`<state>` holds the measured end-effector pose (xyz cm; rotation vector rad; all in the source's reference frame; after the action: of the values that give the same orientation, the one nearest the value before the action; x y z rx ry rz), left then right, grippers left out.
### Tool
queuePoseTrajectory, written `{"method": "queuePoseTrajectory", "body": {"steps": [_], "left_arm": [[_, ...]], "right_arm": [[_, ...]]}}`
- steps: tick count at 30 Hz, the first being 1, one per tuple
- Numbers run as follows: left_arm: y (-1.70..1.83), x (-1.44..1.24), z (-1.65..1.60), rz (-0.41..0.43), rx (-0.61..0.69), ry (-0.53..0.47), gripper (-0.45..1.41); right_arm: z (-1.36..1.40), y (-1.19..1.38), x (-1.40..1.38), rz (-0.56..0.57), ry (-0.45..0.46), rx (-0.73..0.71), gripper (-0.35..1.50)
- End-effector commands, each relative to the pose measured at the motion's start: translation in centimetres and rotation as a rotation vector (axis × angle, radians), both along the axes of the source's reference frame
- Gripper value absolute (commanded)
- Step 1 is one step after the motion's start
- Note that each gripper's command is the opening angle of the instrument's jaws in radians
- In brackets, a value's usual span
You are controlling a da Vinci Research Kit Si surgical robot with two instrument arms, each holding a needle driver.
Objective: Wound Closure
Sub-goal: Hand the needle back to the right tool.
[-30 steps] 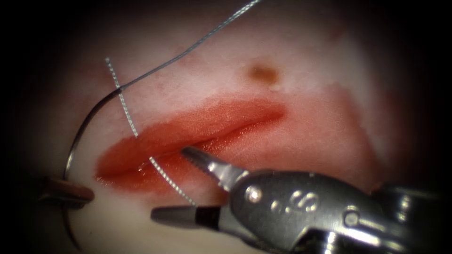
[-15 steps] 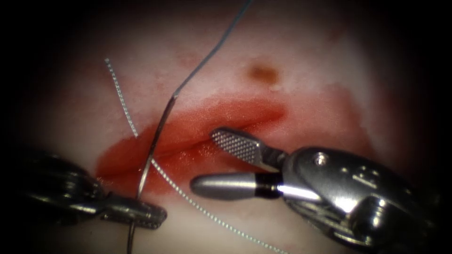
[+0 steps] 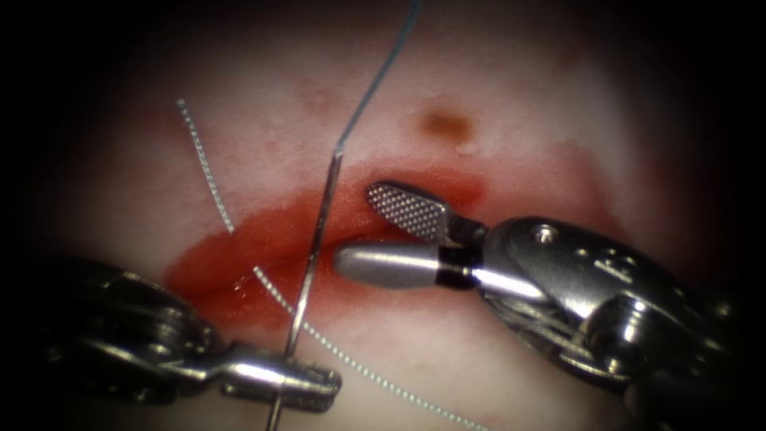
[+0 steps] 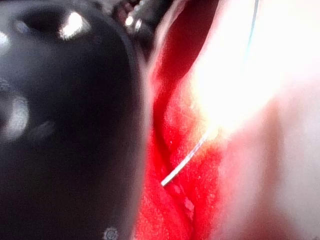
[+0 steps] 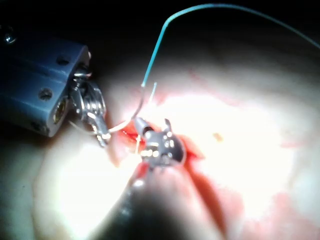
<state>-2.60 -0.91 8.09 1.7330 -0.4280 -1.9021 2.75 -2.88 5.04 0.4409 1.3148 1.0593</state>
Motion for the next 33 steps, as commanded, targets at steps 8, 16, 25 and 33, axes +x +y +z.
{"method": "queuePoseTrajectory", "body": {"steps": [8,16,25,33], "left_arm": [[0.13,-0.06,-0.02,0.005,-0.006,-0.001,-0.45],[0.13,-0.06,-0.02,0.008,-0.006,-0.002,-0.45],[0.11,-0.07,-0.03,0.011,0.0,-0.003,-0.45],[0.11,-0.09,-0.05,0.017,0.014,-0.005,-0.45]], "right_arm": [[-0.07,0.07,0.26,0.042,0.045,-0.001,0.4],[-0.17,0.08,0.31,0.065,0.074,0.0,0.29],[-0.23,0.09,0.35,0.076,0.074,0.006,0.22],[-0.23,0.09,0.43,0.073,0.076,0.006,0.24]]}}
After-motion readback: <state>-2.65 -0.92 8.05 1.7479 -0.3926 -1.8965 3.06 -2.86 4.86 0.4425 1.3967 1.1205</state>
